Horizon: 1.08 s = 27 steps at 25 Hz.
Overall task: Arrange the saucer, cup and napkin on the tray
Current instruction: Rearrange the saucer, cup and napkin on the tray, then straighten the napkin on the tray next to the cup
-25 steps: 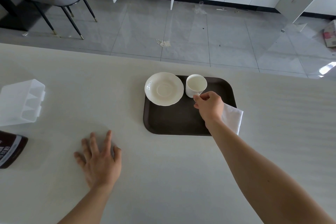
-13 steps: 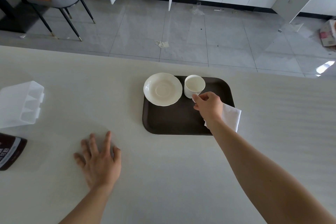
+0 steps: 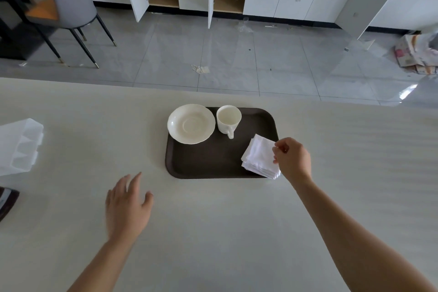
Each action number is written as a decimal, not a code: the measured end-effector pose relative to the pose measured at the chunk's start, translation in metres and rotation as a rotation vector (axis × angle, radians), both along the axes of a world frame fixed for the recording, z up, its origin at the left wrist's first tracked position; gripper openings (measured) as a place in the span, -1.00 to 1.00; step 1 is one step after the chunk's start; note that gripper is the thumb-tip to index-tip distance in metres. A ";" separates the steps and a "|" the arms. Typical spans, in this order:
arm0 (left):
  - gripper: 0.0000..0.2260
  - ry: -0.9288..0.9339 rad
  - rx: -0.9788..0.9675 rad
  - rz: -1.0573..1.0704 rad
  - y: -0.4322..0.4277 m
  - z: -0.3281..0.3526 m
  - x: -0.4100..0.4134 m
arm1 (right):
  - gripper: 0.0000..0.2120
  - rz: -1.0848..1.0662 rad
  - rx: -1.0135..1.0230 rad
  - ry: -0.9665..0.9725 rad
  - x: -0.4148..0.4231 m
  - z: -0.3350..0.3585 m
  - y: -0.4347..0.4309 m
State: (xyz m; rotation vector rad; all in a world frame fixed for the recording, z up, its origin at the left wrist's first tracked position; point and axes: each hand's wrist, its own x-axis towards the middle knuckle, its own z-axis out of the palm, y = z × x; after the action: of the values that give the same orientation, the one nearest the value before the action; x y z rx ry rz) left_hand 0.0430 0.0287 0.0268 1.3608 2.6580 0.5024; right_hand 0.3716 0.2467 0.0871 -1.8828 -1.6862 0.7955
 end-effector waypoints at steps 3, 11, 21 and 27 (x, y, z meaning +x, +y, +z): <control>-0.73 -0.026 0.139 -0.238 0.033 0.024 0.059 | -0.95 -0.044 -0.023 -0.068 0.019 -0.004 -0.002; -0.56 -0.339 -0.030 -0.442 0.131 0.041 0.164 | -0.80 0.003 -0.204 -0.181 0.037 -0.015 0.003; -0.72 -0.305 -0.122 -0.503 0.158 0.019 0.182 | -0.77 0.062 -0.073 -0.137 0.028 -0.024 0.022; -0.69 -0.228 -0.080 -0.520 0.160 0.012 0.186 | -0.77 0.171 0.029 -0.282 0.018 -0.026 0.032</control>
State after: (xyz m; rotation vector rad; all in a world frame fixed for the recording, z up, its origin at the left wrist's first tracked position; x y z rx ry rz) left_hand 0.2294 0.1887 0.0384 1.7605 2.0147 0.4442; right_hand 0.3896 0.2782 0.0608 -1.9215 -2.0407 0.5848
